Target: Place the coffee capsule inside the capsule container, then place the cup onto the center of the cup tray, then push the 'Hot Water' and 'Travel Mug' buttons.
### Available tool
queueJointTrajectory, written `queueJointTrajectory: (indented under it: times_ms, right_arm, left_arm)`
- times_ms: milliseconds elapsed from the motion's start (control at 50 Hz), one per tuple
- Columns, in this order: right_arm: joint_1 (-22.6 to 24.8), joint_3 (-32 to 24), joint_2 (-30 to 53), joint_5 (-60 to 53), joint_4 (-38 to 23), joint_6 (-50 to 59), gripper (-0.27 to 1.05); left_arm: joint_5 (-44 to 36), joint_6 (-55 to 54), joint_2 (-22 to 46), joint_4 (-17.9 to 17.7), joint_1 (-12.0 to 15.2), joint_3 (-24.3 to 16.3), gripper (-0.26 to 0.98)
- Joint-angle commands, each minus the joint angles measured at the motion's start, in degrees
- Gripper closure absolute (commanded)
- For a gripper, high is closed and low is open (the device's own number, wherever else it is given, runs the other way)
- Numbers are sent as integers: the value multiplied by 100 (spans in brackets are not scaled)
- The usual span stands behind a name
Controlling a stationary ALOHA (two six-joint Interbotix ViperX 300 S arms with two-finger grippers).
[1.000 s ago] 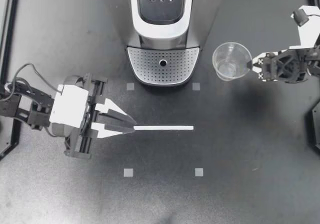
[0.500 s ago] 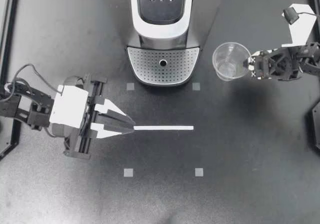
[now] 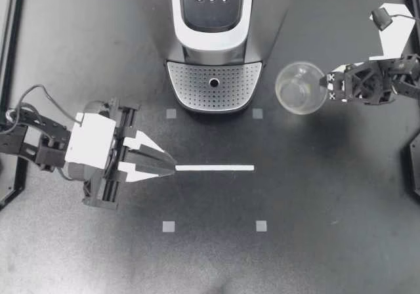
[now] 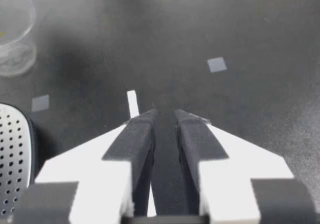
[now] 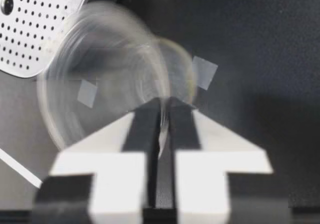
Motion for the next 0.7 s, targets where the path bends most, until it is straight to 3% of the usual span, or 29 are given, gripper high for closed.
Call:
queueJointTrajectory:
  times_ms: [0, 280, 480, 680]
  right_arm:
    - [-35, -158, -123, -44, 9, 9, 70]
    - [264, -457, -255, -202, 281, 185, 71]
    - [721, -809, 211, -703, 281, 703, 71]
    - [835, -1187, 773, -870, 272, 756, 71]
  left_arm:
    - [-26, 9, -53, 0, 0, -62, 51]
    - [-26, 9, -79, 0, 0, -62, 51]
    - [-26, 9, -88, 0, 0, -62, 51]
    - [-26, 9, -79, 0, 0, -62, 51]
